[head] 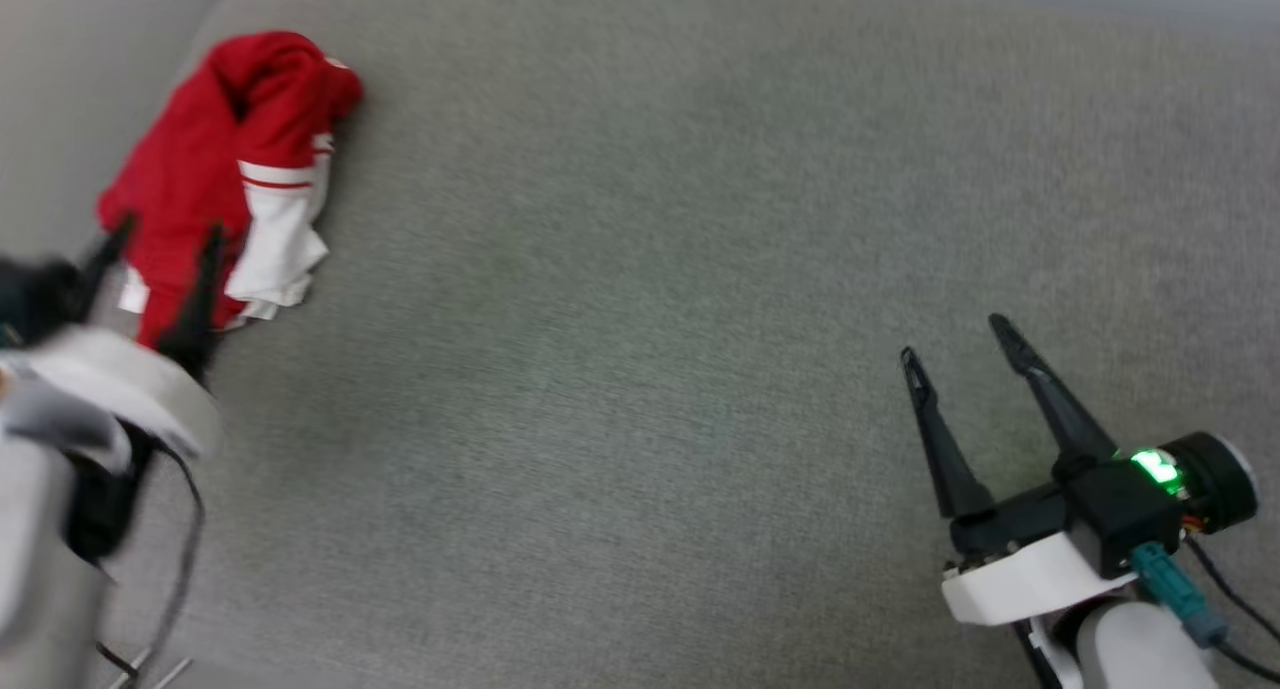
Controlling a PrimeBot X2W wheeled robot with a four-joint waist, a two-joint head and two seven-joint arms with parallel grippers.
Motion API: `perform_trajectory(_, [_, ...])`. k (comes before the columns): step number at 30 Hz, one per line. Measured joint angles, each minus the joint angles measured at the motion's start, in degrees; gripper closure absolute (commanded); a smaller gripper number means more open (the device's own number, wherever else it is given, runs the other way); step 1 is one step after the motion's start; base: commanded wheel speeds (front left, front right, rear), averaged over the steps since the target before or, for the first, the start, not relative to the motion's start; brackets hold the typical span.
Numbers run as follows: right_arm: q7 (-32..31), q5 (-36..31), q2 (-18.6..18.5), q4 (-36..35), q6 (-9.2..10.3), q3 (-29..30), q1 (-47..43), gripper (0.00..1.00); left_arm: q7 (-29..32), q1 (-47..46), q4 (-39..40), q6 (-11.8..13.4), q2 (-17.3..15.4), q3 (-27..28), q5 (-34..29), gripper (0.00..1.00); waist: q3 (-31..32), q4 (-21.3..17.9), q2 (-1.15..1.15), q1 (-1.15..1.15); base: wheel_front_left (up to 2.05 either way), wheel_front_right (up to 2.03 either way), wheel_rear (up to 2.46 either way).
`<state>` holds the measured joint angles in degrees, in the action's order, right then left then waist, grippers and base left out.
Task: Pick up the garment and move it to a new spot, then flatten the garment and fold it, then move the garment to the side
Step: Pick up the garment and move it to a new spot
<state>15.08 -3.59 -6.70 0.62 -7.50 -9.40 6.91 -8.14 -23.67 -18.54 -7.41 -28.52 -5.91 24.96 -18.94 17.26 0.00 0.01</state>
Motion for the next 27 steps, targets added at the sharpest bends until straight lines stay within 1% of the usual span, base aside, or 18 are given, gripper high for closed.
perform_trajectory(4, [0.0, -0.4, -0.8, -1.0, 0.0, 0.7, 1.3, 0.0, 8.7, -9.2, -4.3, -0.1, -8.7, -4.6, 7.6, 0.0, -4.6, -1.9, 0.0, 0.0, 0.0, 0.0, 0.0])
perform_trajectory(6, [0.0, -0.5, -0.9, -1.6, 0.0, 0.8, 1.7, 0.0, 13.7, -13.4, -6.3, -0.1, -12.1, -6.6, 11.7, 0.0, -6.8, -2.8, 0.0, 0.0, 0.0, 0.0, 0.0])
perform_trajectory(8, [0.0, -0.7, -1.0, -2.1, 0.0, 0.9, 2.2, 0.0, 19.4, -16.7, -7.5, -0.1, -14.5, -8.6, 16.3, 0.0, -9.0, -3.7, 0.0, 0.0, 0.0, 0.0, 0.0])
perform_trajectory(12, [0.0, -1.3, -1.2, -2.6, 0.0, 0.9, 2.9, 0.0, 30.8, -22.6, -10.0, -0.1, -18.1, -10.1, 26.3, 0.0, -13.0, -5.6, 0.0, 0.01, 0.0, 0.0, 0.0])
perform_trajectory(15, [0.1, -1.5, -0.8, -3.4, -0.02, 0.9, 3.6, 0.0, 36.7, -26.0, -11.0, -0.1, -20.7, -11.1, 30.2, 0.0, -15.6, -6.8, 0.0, 0.0, 0.0, 0.0, 0.0])
perform_trajectory(18, [0.4, -1.6, -0.3, -4.2, -0.05, 0.7, 4.0, 0.0, 40.3, -28.2, -11.6, -0.1, -21.9, -12.1, 32.6, 0.0, -17.7, -8.0, 0.0, 0.0, 0.0, 0.0, 0.0])
perform_trajectory(21, [0.6, -2.0, 0.1, -4.9, -0.07, 0.2, 4.4, 0.0, 42.4, -29.6, -13.0, -0.1, -21.9, -12.2, 35.6, 0.0, -19.4, -8.9, 0.0, -0.01, 0.0, 0.0, 0.0])
perform_trajectory(23, [0.6, -2.0, 0.3, -5.2, -0.07, -0.1, 4.8, 0.0, 43.6, -30.4, -14.2, -0.1, -22.0, -12.6, 36.3, 0.0, -20.2, -9.4, 0.0, -0.01, 0.0, 0.0, 0.0])
perform_trajectory(24, [0.6, -2.1, 0.4, -5.3, -0.08, -0.2, 5.0, 0.0, 44.2, -30.6, -14.6, -0.1, -22.1, -13.2, 36.3, 0.14, -20.5, -9.6, 0.0, -0.01, 0.0, 0.0, 0.0])
perform_trajectory(25, [0.6, -2.3, 0.5, -5.3, -0.08, -0.2, 5.1, 0.0, 44.5, -30.6, -14.9, -0.1, -22.2, -13.8, 36.3, 0.68, -20.7, -9.8, 0.0, -0.02, 0.0, 0.0, 0.0])
perform_trajectory(26, [0.6, -2.4, 0.6, -5.3, -0.08, -0.3, 5.3, 0.0, 44.5, -30.6, -15.1, -0.1, -22.2, -14.2, 36.3, 1.0, -20.9, -9.9, 0.0, -0.02, 0.0, 0.0, 0.0])
perform_trajectory(27, [0.6, -2.5, 0.6, -5.3, -0.08, -0.3, 5.5, 0.0, 44.2, -30.8, -15.3, -0.1, -22.1, -14.5, 36.4, 1.0, -21.0, -10.0, 0.0, -0.02, 0.0, 0.0, 0.0])
